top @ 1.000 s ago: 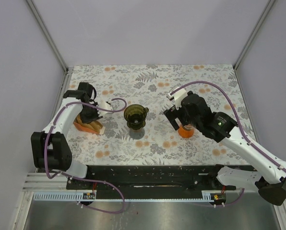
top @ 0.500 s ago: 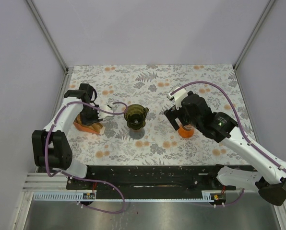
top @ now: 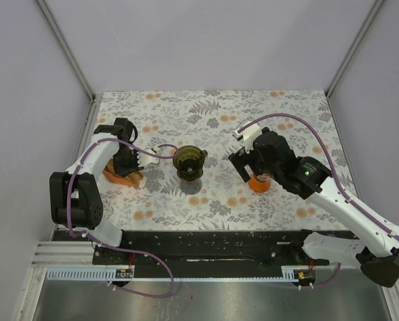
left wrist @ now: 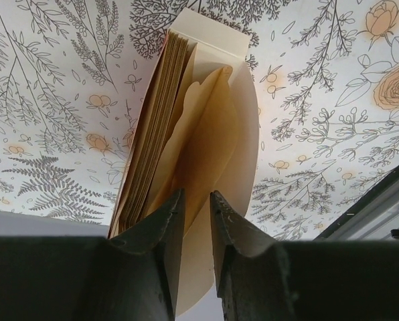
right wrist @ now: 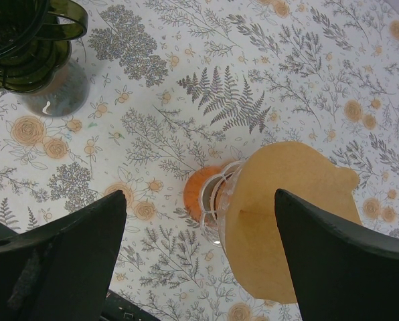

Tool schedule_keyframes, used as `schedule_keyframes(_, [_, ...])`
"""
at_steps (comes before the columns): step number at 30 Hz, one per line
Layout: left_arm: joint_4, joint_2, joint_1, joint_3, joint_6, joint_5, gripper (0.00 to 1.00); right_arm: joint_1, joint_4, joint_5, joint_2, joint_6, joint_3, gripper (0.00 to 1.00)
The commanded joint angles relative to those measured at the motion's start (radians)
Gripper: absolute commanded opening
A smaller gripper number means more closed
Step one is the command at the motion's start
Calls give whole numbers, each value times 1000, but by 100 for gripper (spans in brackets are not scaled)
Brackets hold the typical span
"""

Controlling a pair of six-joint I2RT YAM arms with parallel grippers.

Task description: Place the coffee filter in the dripper

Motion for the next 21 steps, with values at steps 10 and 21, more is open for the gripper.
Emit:
schedule_keyframes(10, [-69,-27,5,19,33,12,0,-3,17,-20,-3,12,20,99])
schedule_keyframes(21, [-186,-90,5,138,48,104,0,-3,11,-29,-9,20,24,99])
